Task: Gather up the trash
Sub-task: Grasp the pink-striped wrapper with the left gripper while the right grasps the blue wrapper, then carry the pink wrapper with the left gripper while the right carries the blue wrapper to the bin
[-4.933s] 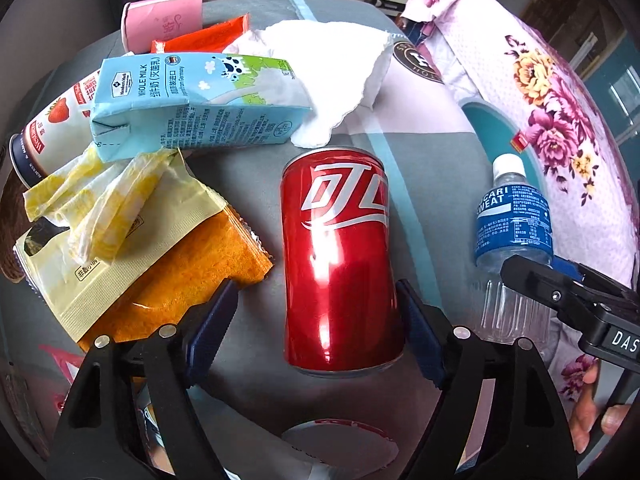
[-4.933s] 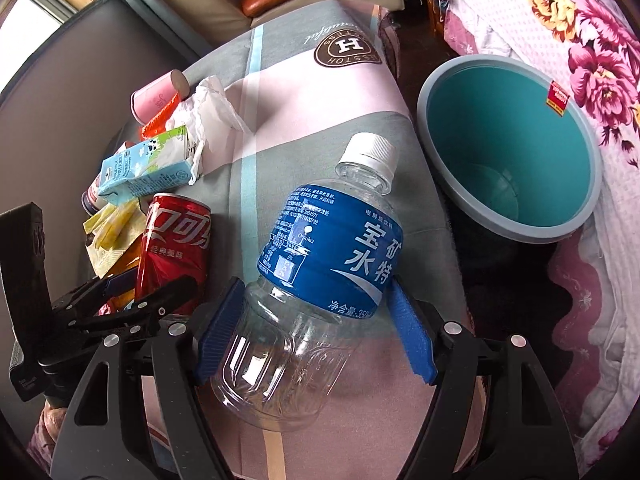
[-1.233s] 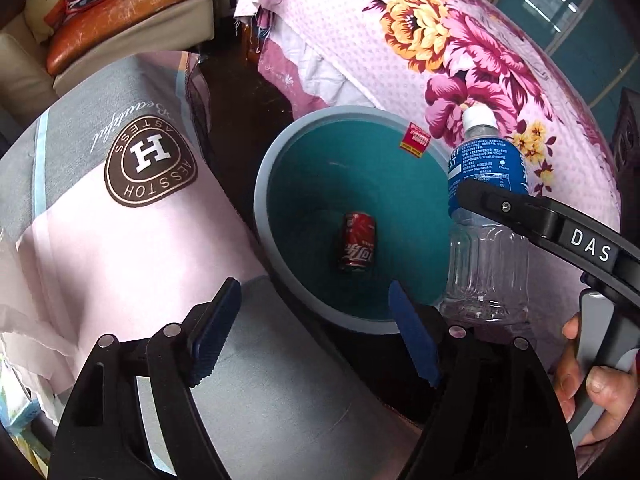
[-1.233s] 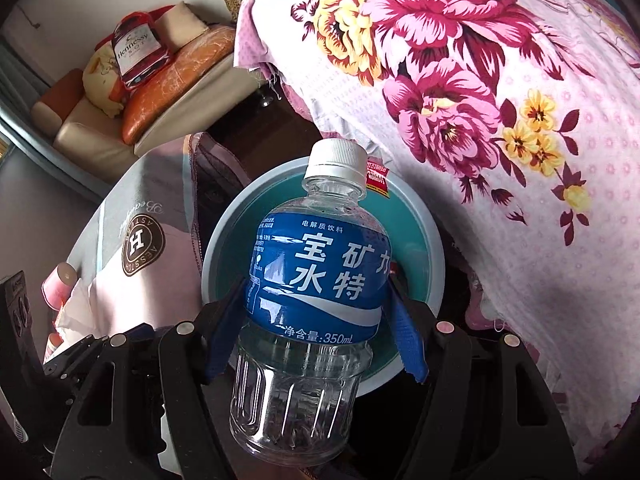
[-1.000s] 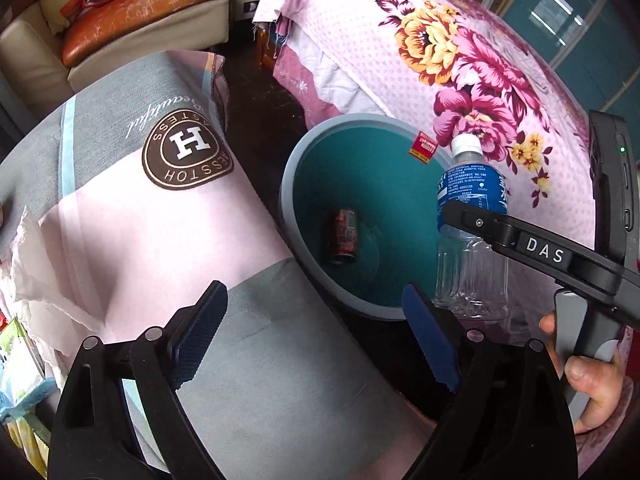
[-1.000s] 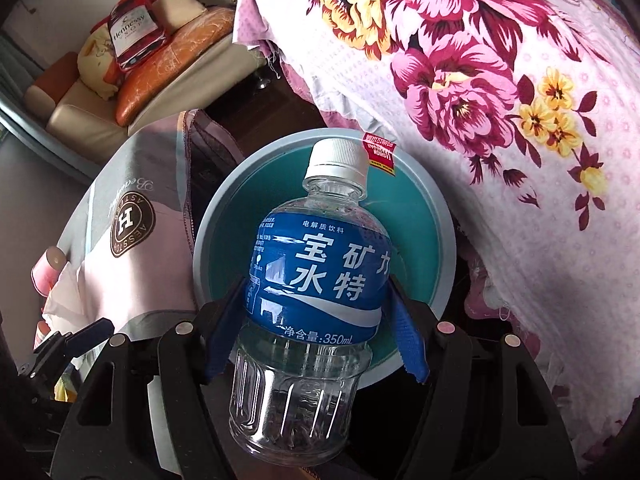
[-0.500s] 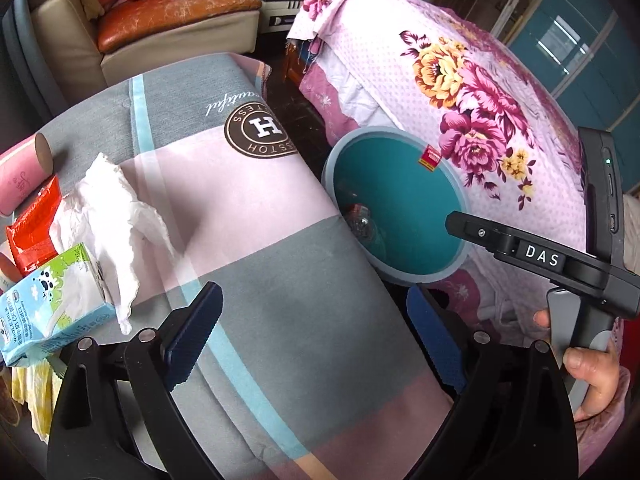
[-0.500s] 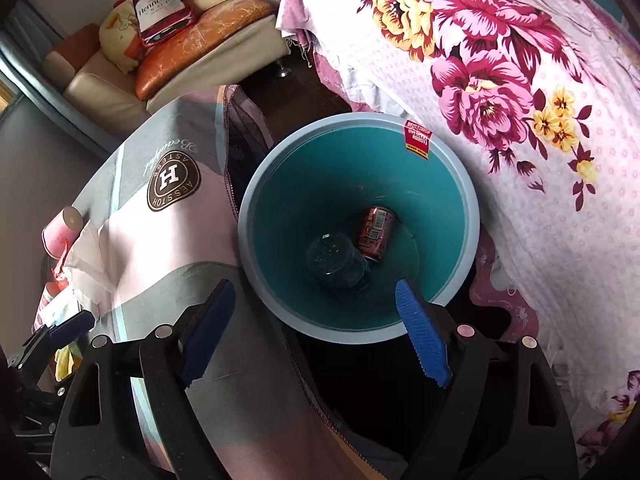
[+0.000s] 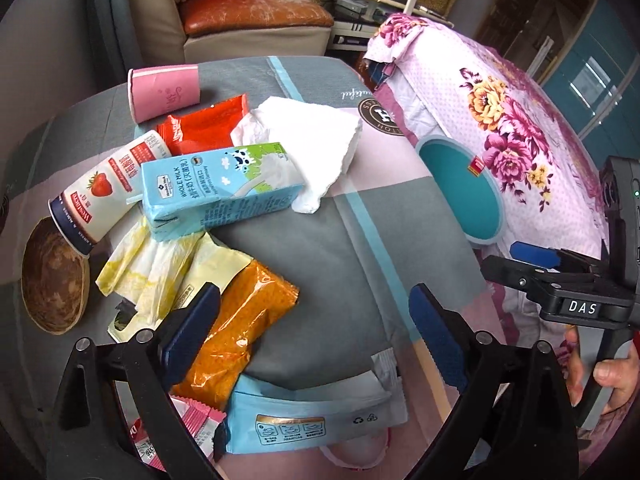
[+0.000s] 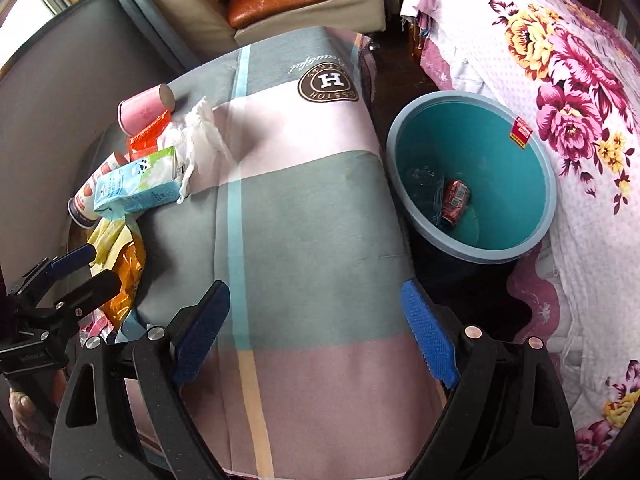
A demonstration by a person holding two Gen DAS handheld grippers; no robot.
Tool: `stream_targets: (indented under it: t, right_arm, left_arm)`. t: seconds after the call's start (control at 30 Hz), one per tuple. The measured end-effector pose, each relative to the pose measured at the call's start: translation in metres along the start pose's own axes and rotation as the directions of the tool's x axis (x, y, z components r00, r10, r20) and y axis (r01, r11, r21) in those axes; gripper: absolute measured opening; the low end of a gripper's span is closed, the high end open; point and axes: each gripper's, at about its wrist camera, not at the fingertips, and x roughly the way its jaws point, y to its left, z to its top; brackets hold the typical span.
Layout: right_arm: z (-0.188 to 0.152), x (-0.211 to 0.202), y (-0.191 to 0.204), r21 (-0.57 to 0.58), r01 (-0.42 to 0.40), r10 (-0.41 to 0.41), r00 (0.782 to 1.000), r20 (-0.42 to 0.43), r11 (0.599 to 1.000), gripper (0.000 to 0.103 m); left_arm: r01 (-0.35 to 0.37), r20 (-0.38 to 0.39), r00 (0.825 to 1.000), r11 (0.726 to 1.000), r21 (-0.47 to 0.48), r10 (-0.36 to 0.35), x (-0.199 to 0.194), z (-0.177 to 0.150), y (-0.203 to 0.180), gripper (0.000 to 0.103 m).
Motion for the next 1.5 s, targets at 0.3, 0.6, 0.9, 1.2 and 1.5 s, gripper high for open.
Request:
stream_targets:
  t: [0.3, 0.6, 0.9, 1.2, 1.5]
  right_arm:
    - [-0.035, 0.004, 0.067, -0.11, -0.061, 0.052, 0.996, -0.077, 0.992, 0.084]
    - [-0.056, 0.034, 0.118, -0.188, -0.102, 0.071, 0.984, -0.162, 0.977, 0.084]
    - [-0.061, 0.052, 0.131, -0.174, -0.106, 0.079, 0.984, -0.158, 0.979, 0.08]
    - [-0.056, 0.05, 0.134, -0.19, -0.122, 0.097, 0.986, -0.136, 0.974, 0.009]
    - [-0.046, 0.026, 0.119, -0.172, -0.136, 0.128, 0.99, -0.058, 0.976, 0.007]
  left_arm:
    - [-0.06, -0.009, 0.998, 0.998, 0.001, 0.06, -0.026, -0.051, 0.061, 0.095]
    - [-0.036, -0.092, 0.995, 0.998, 0.046, 0.04, -0.023, -0.101, 0.1, 0.095]
    - [-0.021, -0.127, 0.991, 0.995, 0.103, 0.034, -0.006, -0.117, 0.098, 0.095]
    - [-0.091, -0.069, 0.993, 0.993, 0.08, 0.097, -0.003, -0.111, 0.095, 0.077]
    - [-0.089, -0.05, 0.995, 0.996, -0.015, 0.088, -0.023, -0.103, 0.107, 0.043]
